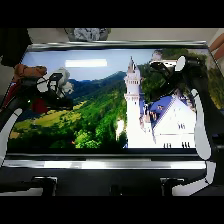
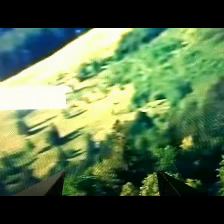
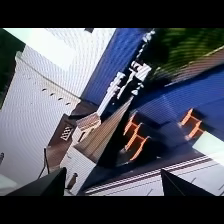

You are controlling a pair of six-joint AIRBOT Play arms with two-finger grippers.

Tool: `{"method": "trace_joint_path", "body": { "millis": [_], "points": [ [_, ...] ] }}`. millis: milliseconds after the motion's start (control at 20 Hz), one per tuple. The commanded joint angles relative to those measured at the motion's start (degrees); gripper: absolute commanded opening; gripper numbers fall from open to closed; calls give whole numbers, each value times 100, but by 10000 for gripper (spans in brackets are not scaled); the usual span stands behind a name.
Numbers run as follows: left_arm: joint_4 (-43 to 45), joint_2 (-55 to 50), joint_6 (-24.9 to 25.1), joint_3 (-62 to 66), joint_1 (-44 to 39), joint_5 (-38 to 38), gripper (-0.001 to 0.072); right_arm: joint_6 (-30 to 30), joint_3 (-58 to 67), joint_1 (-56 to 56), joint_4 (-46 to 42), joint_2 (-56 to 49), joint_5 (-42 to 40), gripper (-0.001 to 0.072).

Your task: Fold the shirts.

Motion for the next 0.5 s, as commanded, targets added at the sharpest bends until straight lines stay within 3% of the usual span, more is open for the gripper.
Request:
{"method": "trace_joint_path", "body": {
  "millis": [0,300,450],
  "points": [
    [-20,-28,0,-2,0,140,717,-2,0,2,-9,-2,-614,702],
    [-20,-192,-24,-7,0,584,717,-44,-2,2,-138,-4,-1239,675],
    [-22,-374,-28,-4,0,1217,719,-44,-2,2,-149,-4,-1722,675]
  ]
}}
